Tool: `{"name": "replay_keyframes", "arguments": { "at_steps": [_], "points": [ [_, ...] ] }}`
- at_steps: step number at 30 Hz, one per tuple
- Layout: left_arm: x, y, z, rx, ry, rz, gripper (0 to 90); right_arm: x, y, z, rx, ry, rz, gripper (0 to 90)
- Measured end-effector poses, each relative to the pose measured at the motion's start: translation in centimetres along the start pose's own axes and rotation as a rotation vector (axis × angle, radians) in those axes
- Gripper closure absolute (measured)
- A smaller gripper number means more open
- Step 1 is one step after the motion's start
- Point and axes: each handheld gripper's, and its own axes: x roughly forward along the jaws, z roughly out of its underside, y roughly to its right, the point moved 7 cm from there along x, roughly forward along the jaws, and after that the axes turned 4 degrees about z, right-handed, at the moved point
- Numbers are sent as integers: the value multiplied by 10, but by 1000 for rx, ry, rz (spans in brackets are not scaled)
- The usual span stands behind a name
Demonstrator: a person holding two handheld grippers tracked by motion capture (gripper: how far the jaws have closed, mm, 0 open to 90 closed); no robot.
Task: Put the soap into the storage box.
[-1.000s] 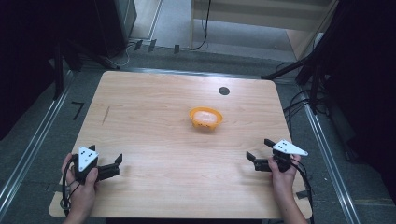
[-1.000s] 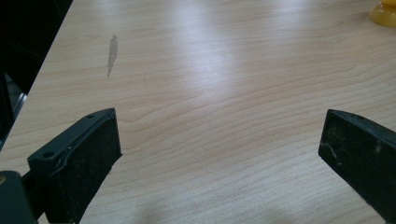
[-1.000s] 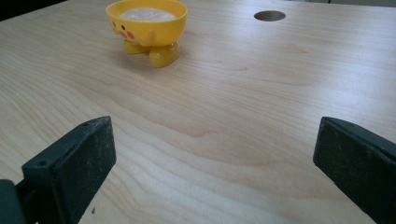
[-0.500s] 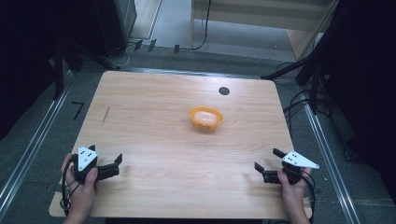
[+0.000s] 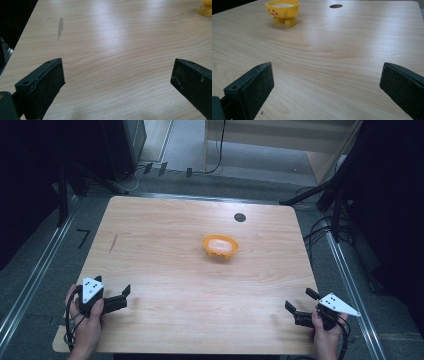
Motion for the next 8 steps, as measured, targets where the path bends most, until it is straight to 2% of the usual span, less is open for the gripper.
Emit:
{"name": "replay_keyframes", "arguments": {
  "at_steps": [8],
  "points": [
    [0,0,0,-7,-4,5,0,1,0,-1,11,7,-24,0]
  ]
}}
